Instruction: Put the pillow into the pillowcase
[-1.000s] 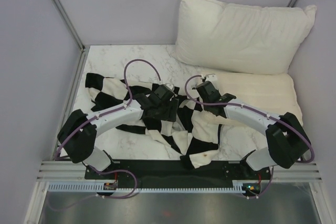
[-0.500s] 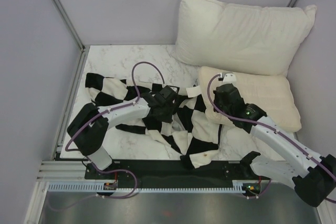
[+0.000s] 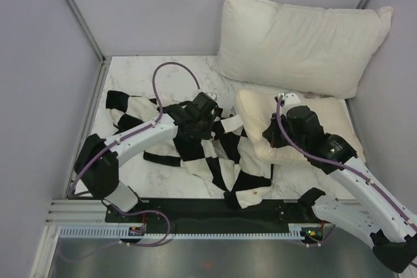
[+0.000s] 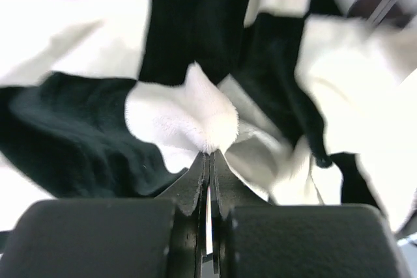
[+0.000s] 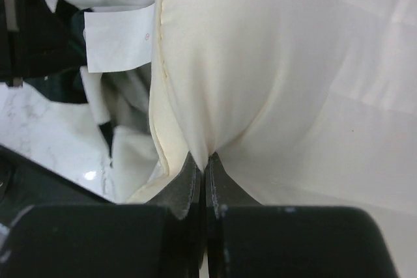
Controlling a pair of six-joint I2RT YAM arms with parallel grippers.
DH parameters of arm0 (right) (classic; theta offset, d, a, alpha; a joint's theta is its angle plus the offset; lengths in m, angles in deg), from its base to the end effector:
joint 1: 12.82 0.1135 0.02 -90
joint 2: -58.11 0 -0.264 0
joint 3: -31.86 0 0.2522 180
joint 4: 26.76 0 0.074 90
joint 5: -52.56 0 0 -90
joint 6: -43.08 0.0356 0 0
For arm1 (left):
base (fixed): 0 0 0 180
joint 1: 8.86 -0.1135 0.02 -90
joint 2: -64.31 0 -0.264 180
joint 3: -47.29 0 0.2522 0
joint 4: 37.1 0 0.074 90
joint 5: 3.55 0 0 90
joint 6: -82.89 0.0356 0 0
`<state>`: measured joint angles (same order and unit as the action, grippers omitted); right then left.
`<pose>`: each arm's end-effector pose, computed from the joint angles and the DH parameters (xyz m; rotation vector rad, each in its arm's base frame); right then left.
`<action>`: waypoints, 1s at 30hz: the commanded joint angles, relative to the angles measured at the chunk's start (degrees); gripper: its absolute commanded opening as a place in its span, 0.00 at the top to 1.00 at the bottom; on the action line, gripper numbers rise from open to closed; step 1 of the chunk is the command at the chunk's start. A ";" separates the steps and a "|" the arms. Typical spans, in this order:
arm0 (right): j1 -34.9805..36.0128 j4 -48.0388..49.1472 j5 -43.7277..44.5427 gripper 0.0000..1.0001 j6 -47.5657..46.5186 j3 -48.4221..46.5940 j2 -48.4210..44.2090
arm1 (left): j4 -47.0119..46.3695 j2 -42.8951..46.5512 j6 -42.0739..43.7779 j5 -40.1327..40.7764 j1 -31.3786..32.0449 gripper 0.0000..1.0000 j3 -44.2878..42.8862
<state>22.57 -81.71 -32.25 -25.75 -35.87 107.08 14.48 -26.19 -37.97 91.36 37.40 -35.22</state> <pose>0.1436 0.0980 0.3291 -0.2257 2.2249 0.4483 0.2286 -0.2345 0.2480 0.3246 2.6315 -0.3606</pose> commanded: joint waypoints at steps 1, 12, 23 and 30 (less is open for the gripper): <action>0.29 0.06 -9.49 1.00 0.01 -3.59 -3.09 | 1.82 5.59 2.29 0.90 -2.22 0.98 -2.97; 0.37 -4.60 -20.47 1.00 -0.69 1.67 -5.73 | 1.73 10.43 1.94 -0.95 -4.78 0.98 -2.79; 9.41 -1.10 -15.30 1.00 3.79 5.72 2.16 | 0.50 12.89 1.06 -4.03 -4.86 0.98 0.28; 18.13 3.30 -8.54 1.00 3.45 1.26 14.29 | 0.58 13.59 0.88 -4.37 -4.51 0.98 1.86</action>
<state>38.99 -84.79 -42.50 -23.15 -30.13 117.79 15.75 -14.28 -37.64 88.65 32.75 -34.28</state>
